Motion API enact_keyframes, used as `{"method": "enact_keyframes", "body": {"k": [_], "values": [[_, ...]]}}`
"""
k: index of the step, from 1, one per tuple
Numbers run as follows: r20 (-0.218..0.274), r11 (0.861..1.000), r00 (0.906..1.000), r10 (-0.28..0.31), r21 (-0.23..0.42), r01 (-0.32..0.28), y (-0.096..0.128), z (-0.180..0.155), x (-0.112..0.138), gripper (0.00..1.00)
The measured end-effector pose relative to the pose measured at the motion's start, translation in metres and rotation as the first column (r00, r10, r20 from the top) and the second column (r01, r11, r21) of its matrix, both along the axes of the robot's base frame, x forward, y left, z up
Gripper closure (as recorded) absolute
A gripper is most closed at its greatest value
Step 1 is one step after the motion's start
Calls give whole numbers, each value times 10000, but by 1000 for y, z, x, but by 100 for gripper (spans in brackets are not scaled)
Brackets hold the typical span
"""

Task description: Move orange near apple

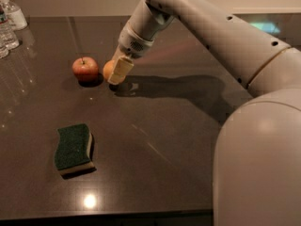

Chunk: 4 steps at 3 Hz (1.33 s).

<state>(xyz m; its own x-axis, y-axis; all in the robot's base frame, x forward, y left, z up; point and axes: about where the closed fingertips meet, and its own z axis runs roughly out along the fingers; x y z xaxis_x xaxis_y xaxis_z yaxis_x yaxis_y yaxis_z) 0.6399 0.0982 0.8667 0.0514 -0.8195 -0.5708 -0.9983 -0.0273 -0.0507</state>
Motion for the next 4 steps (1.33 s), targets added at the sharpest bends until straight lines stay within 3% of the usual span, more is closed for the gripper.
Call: {"method": "enact_keyframes", "body": {"k": [3, 4], "values": [[79, 9995, 9995, 299, -81, -298, 20, -15, 2, 17], [40, 9994, 9995, 329, -90, -329, 22, -17, 1, 0]]}}
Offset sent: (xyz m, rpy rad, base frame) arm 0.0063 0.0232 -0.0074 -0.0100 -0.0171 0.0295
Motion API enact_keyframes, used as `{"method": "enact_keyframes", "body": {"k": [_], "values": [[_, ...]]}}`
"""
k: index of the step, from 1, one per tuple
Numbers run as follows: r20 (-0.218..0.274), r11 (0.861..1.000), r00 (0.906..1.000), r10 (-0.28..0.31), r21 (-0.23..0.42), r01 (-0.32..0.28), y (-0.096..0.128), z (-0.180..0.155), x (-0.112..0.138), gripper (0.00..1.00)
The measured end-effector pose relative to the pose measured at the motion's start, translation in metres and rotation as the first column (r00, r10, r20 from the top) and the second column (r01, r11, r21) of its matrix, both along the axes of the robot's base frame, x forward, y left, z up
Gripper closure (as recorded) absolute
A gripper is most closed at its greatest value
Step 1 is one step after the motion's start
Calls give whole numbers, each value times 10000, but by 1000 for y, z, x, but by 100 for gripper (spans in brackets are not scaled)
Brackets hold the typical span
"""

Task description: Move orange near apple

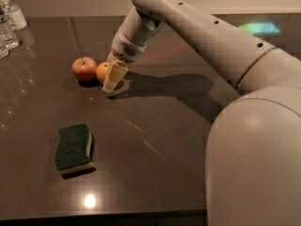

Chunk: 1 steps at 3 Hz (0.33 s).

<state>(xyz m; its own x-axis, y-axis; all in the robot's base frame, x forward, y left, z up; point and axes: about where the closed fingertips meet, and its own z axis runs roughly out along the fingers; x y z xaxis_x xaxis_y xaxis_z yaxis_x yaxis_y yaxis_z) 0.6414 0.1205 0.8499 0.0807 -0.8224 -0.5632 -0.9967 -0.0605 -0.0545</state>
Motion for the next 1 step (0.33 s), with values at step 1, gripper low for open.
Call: {"method": "enact_keyframes", "body": {"k": [1], "values": [[-2, 10000, 10000, 2, 0, -2, 0, 0, 0, 0]]}}
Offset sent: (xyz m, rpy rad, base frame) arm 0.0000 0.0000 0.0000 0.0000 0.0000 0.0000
